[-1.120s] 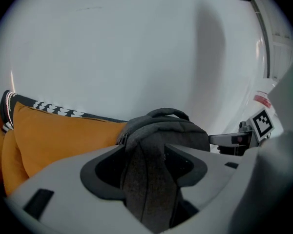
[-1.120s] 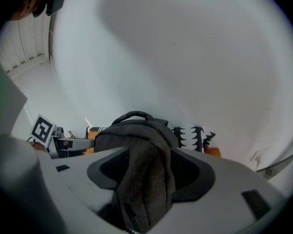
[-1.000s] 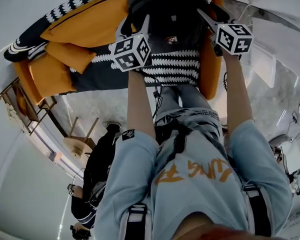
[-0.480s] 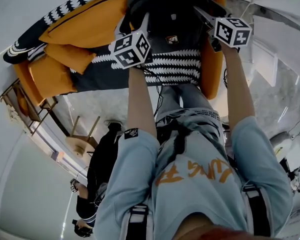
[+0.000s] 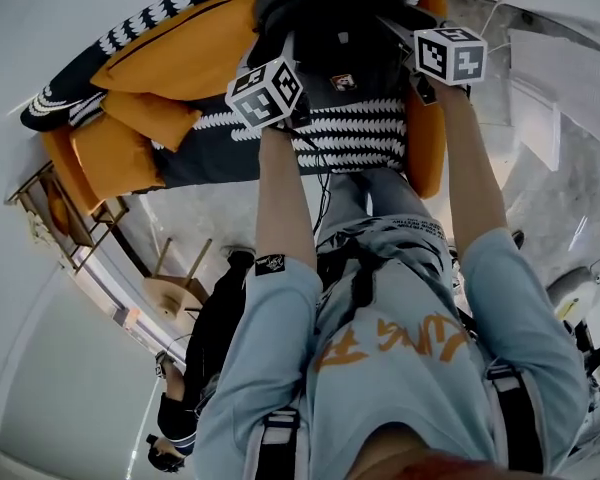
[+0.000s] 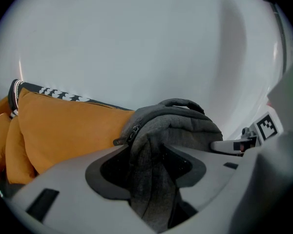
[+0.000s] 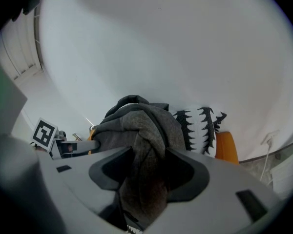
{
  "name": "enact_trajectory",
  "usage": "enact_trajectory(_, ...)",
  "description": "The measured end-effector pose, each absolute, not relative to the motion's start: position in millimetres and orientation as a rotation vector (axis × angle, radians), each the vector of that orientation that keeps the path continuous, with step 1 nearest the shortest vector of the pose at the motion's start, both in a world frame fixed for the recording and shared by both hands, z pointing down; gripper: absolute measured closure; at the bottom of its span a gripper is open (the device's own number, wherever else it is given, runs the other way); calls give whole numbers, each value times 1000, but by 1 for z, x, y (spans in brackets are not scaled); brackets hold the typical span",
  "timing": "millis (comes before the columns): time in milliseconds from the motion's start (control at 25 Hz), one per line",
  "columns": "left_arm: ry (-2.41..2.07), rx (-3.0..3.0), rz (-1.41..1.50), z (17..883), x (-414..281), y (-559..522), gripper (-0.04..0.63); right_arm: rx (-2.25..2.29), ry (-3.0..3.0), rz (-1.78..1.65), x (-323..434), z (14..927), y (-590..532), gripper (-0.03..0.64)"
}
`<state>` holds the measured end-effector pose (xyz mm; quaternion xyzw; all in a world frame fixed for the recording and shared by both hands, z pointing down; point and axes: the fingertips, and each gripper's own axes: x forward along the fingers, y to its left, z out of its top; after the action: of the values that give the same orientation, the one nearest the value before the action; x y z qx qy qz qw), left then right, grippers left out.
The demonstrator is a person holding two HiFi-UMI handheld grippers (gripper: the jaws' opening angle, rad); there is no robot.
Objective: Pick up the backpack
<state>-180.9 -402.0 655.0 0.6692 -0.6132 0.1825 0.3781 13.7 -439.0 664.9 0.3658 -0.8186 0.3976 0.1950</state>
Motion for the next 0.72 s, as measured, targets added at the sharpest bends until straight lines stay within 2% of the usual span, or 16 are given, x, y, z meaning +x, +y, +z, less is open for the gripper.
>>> enact_trajectory(280, -1539, 1702, 391, 638, -173, -352, 399, 1011, -2323, 1159, 17, 649, -389, 448)
enact_trajectory(720, -1525, 1721, 326, 608, -159, -250, 407, 1056, -2313, 1223, 29, 621, -290, 488)
